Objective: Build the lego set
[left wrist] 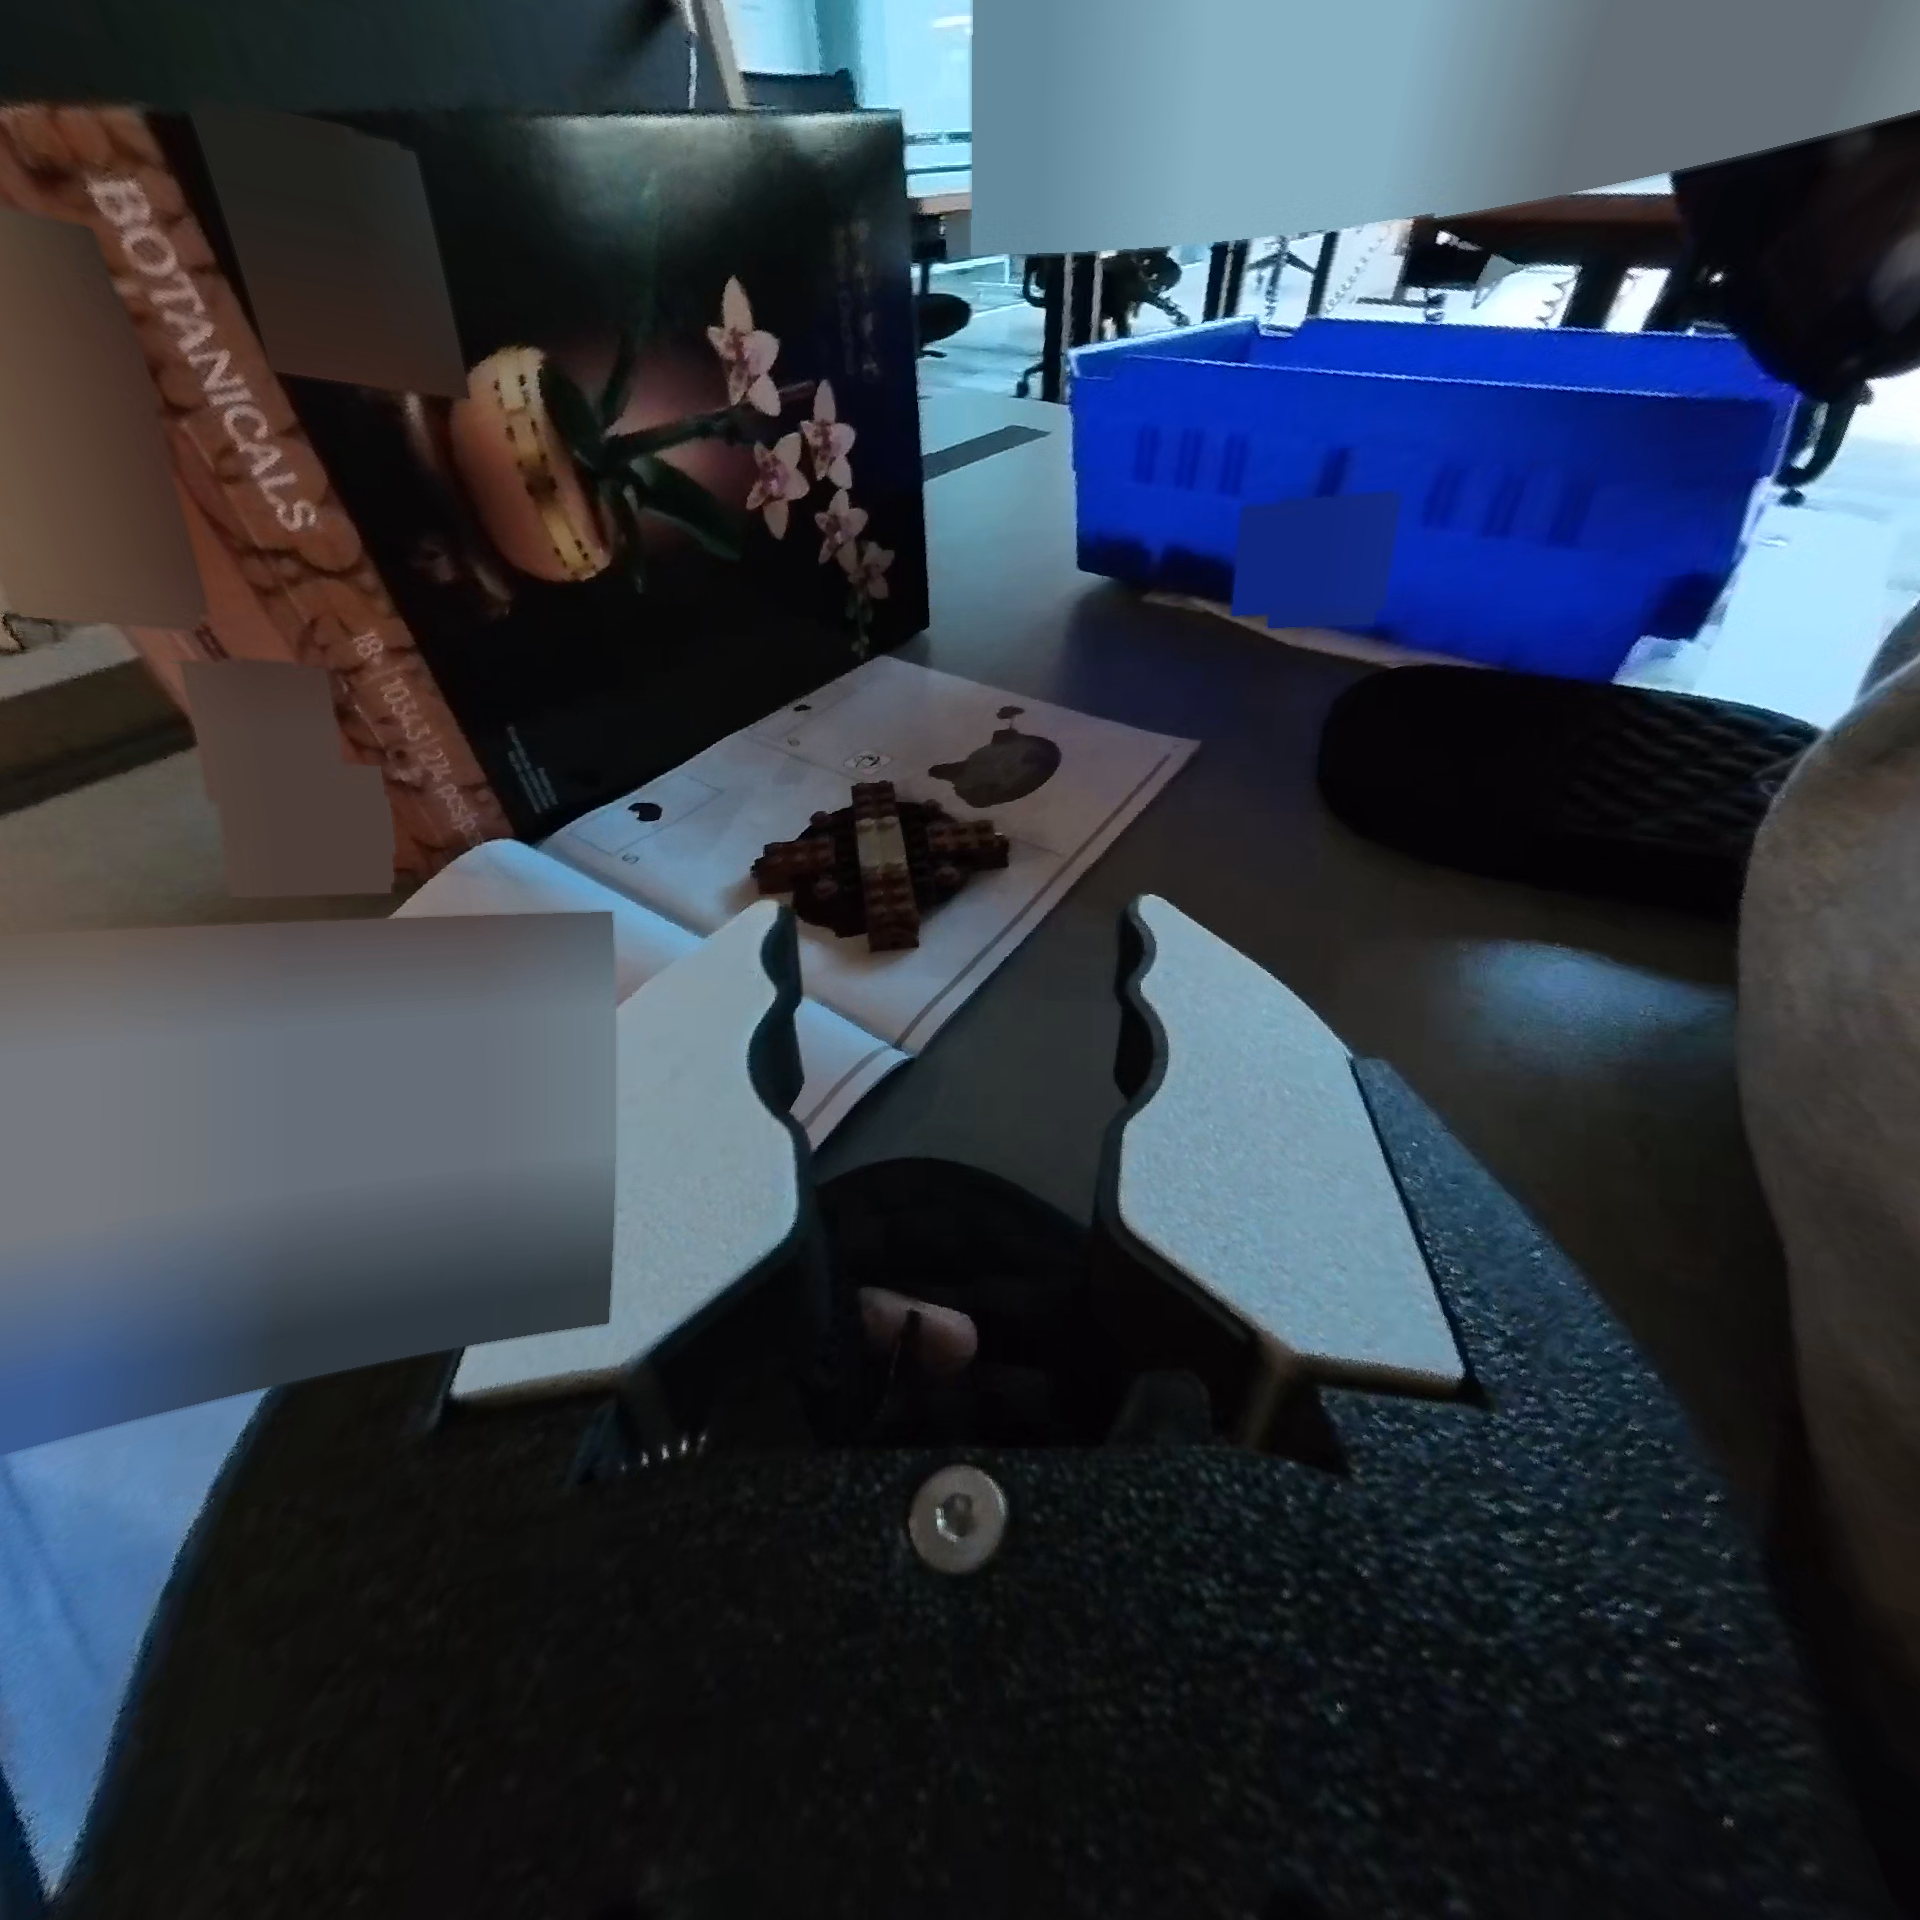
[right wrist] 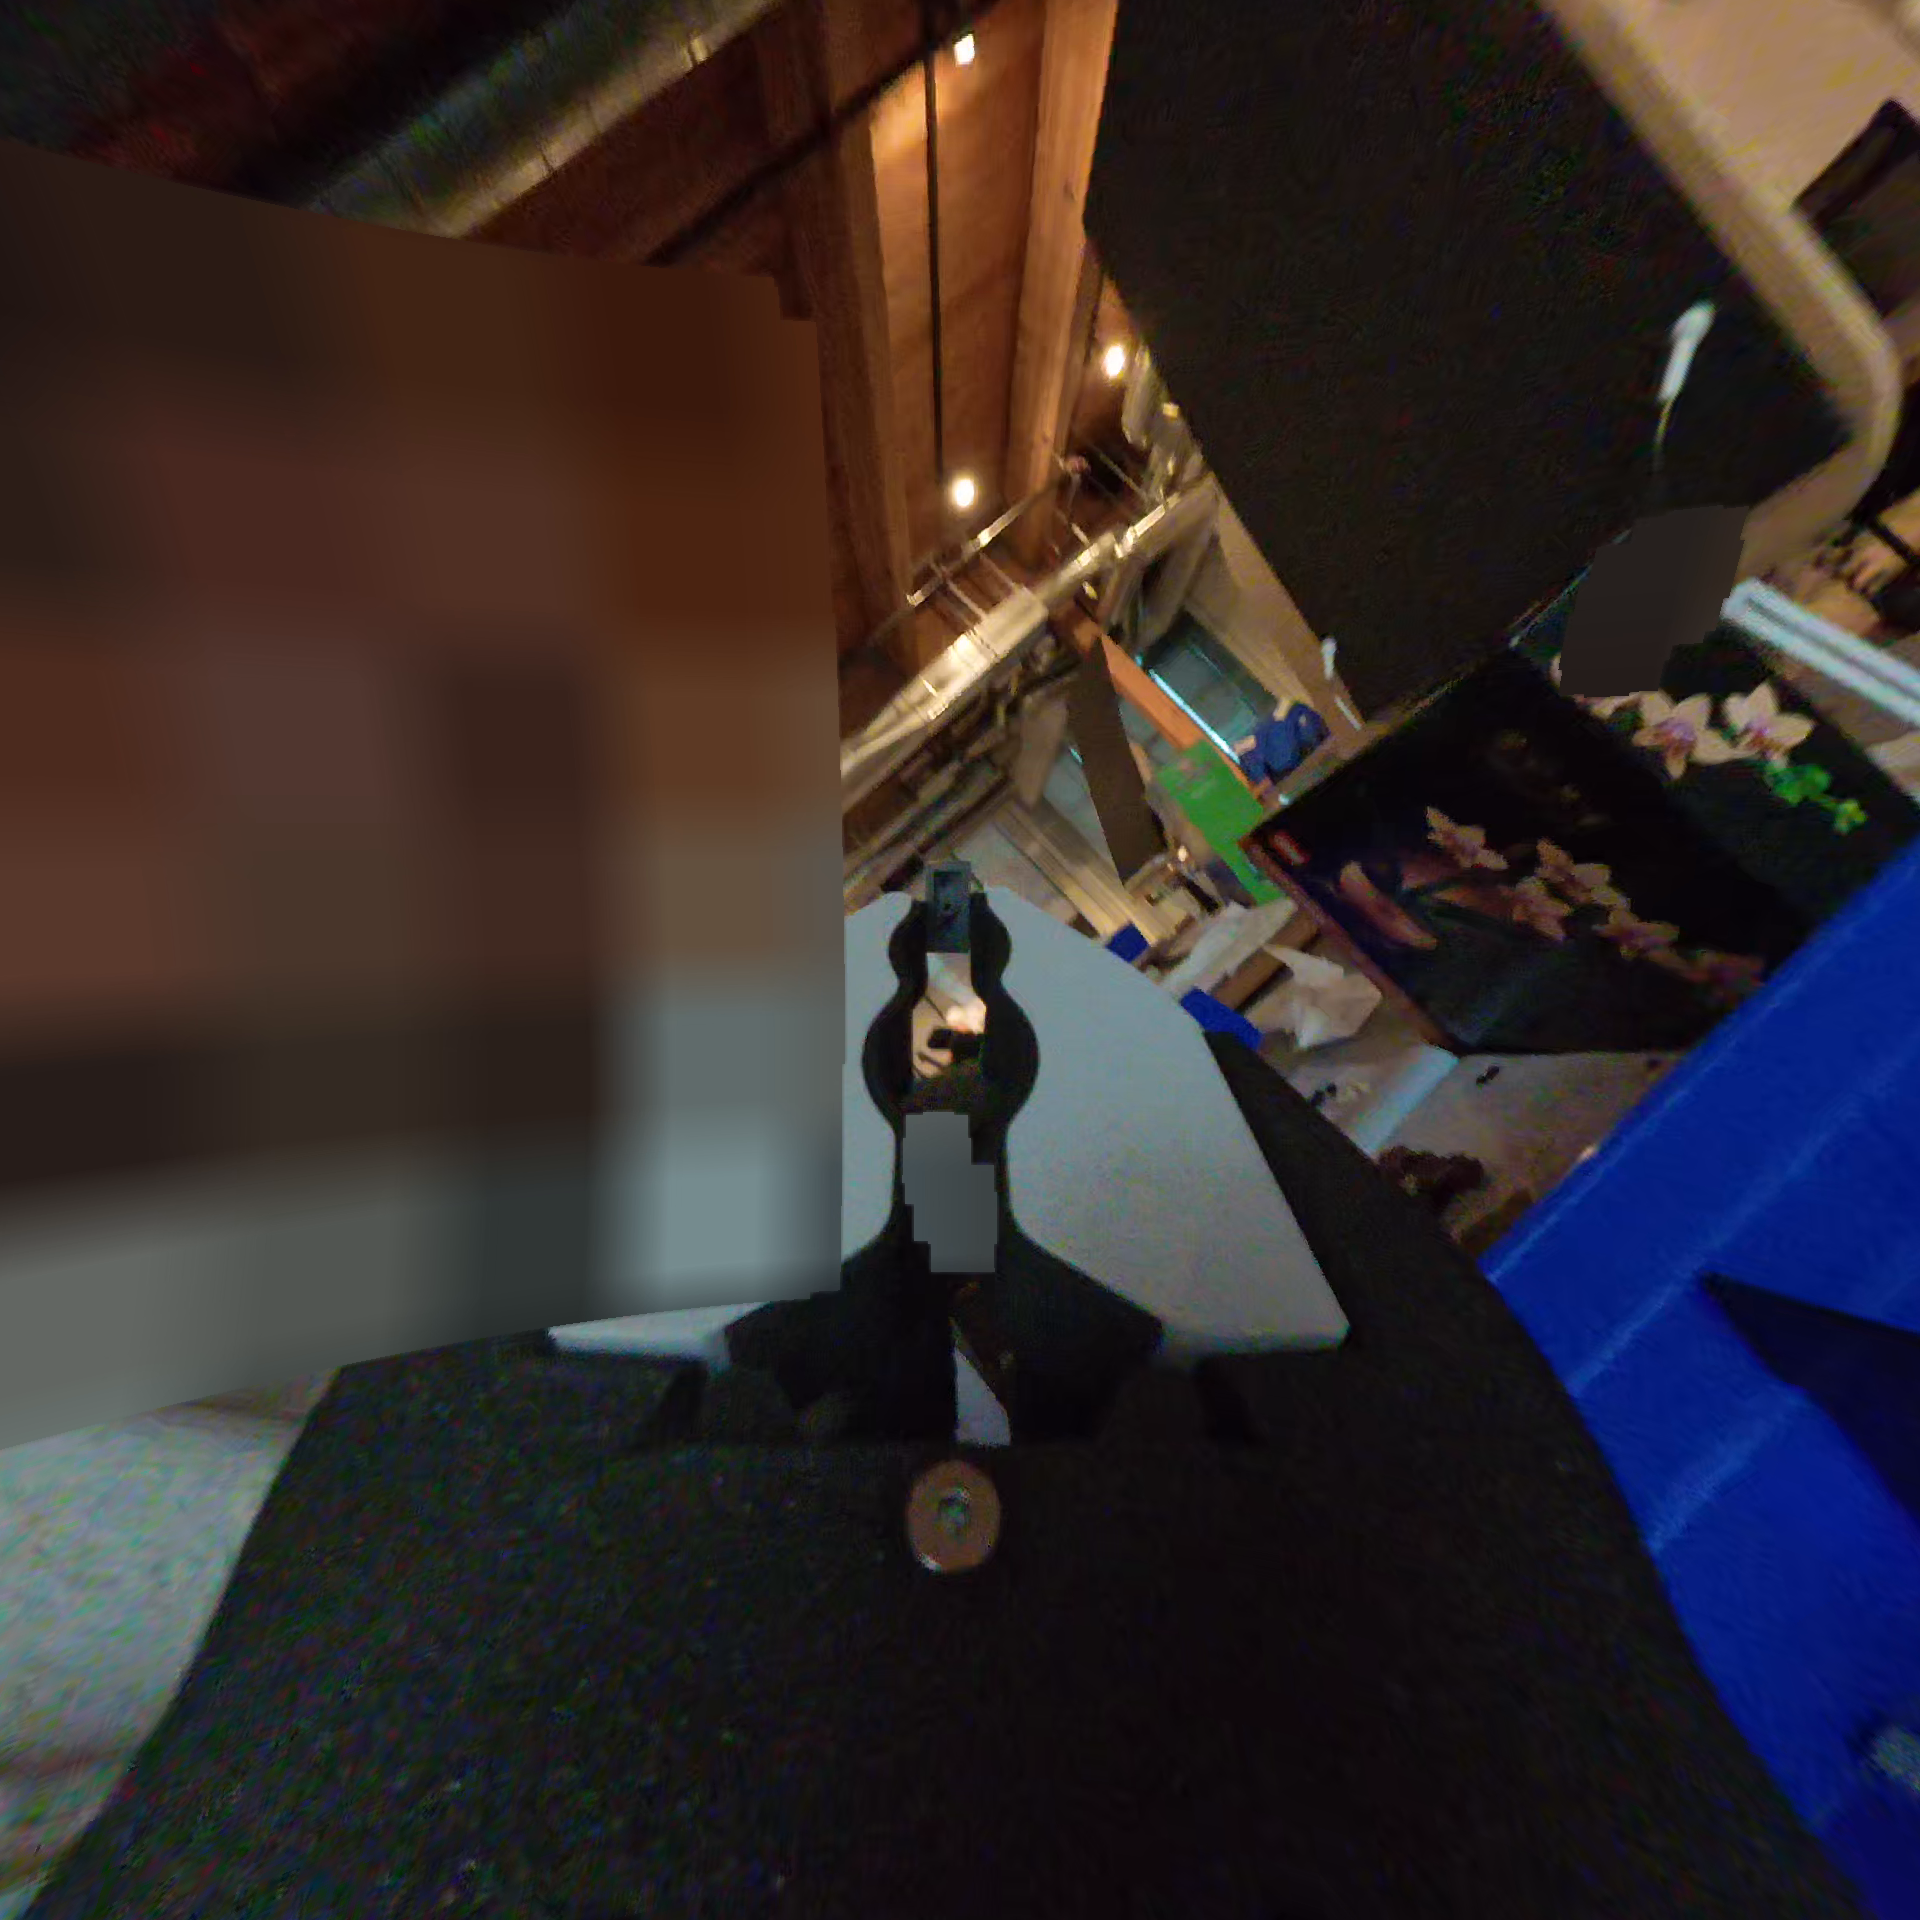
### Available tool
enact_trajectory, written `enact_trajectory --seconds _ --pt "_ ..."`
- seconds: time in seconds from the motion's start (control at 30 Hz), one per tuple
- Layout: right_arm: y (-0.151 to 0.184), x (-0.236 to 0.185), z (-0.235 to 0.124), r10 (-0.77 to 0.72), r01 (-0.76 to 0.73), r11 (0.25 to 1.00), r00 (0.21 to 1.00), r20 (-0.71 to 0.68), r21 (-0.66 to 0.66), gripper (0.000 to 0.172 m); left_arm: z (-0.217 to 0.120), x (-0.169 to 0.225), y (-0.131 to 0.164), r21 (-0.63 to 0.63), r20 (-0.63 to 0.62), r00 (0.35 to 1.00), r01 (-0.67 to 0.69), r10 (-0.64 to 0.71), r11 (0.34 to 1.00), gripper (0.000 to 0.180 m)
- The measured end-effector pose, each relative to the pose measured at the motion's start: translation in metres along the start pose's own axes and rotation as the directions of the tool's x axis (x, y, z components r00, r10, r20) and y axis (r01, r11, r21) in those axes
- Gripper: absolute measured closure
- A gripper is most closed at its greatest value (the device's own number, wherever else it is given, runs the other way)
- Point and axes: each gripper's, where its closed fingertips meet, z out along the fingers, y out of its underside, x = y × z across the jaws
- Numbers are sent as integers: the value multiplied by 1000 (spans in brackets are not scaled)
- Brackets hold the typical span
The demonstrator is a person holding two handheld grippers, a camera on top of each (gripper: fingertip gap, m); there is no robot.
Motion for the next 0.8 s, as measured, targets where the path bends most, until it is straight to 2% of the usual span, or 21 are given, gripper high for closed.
enact_trajectory --seconds 0.17,0.33,0.43,0.57,0.7,0.8 --pt "53 -4 49 -29 27 983 1000 -3 -184 167 -4 6 -5 44 -24 999 -31 32 999 122" --pt "100 -17 112 7 26 957 994 113 -289 167 -11 13 -13 121 -62 995 -65 73 991 124" --pt "141 -16 149 83 -5 920 980 183 -391 167 -15 19 -22 185 -88 989 -102 120 977 125" --pt "192 -2 186 246 -127 872 948 200 -472 167 -16 25 -47 326 -85 973 -176 214 929 132" --pt "227 18 208 362 -217 814 915 178 -539 167 -6 27 -52 337 -170 970 -107 172 935 129" --pt "245 33 214 396 -252 777 908 136 -577 167 -1 22 -49 345 -198 973 -45 119 937 128"
